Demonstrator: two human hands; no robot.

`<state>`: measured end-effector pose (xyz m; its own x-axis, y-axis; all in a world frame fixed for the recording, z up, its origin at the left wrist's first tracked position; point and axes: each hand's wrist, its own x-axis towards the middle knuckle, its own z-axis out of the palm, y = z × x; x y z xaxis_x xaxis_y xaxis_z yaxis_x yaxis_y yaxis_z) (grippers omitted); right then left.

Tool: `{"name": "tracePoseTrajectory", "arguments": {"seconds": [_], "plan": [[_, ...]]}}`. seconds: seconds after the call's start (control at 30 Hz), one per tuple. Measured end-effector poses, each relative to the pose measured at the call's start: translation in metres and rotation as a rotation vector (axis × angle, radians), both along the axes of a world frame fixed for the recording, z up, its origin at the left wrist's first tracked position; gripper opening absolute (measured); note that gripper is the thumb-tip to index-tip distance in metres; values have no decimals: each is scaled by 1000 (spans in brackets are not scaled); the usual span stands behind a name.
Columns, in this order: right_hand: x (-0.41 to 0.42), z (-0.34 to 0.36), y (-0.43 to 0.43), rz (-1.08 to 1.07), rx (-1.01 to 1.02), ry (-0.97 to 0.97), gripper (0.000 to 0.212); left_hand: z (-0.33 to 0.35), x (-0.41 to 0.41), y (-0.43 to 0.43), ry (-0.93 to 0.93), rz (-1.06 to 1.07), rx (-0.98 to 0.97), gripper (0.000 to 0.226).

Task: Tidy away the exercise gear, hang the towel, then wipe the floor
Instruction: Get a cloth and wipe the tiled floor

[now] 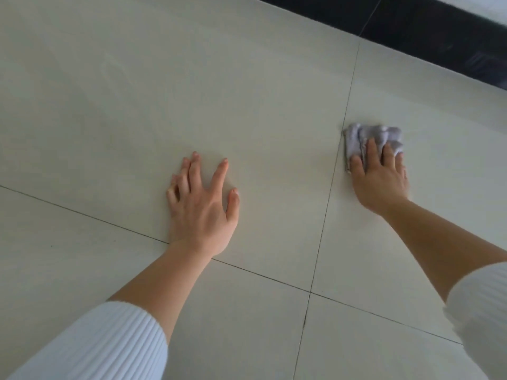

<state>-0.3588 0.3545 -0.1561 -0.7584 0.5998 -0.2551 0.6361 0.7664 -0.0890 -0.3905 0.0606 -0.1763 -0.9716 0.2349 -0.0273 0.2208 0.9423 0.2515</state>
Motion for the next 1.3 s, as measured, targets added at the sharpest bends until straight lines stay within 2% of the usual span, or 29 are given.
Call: {"name": "tracePoseTrajectory", "arguments": {"seconds": [0.07, 0.17, 0.23, 0.33, 0.43, 0.57, 0.63, 0.7, 0.77, 0.83, 0.87, 0.93, 1.0, 1.03, 1.1, 1.23, 1.3], "plan": [[9, 1, -23, 24, -41, 30, 58, 1, 0, 0, -13, -2, 13, 54], [36, 4, -78, 268, -130, 46, 53, 4, 1, 0, -23, -19, 27, 57], [64, 6, -113, 449, -162, 40, 51, 8, -4, -4, -98, -38, 35, 59], [108, 8, -139, 604, -153, 5, 53, 17, -10, -9, -238, -84, 4, 59], [152, 9, -143, 746, -165, 18, 51, 16, 22, -11, -128, -119, -12, 56], [214, 3, -103, 894, -30, 54, 47, 12, 89, -17, -31, -100, -36, 55], [242, 5, -69, 809, 9, 9, 49, 19, 114, -24, -57, -121, -45, 57], [267, 9, -35, 596, 31, 7, 56, 27, 140, -32, -127, -140, -87, 59], [286, 16, -7, 398, 2, -66, 62, 35, 165, -40, -238, -159, -199, 63], [294, 23, 6, 263, -31, -89, 62, 45, 188, -53, -339, -230, -343, 77], [292, 26, 4, 212, -46, -91, 62, 50, 195, -61, -380, -294, -409, 82], [278, 25, -17, 59, -109, -37, 59, 63, 207, -82, -470, -373, -514, 73], [258, 24, -53, -75, -177, 10, 57, 78, 212, -102, -552, -372, -596, 69], [247, 23, -75, -62, -194, -1, 57, 83, 214, -110, -596, -356, -625, 70], [233, 22, -121, 151, -209, -31, 57, 89, 213, -117, -639, -345, -650, 71], [241, 13, -212, 860, -189, -92, 57, 81, 195, -117, -530, -313, -618, 68], [255, 11, -221, 1003, -205, -69, 51, 78, 186, -121, -523, -281, -594, 67]]}}
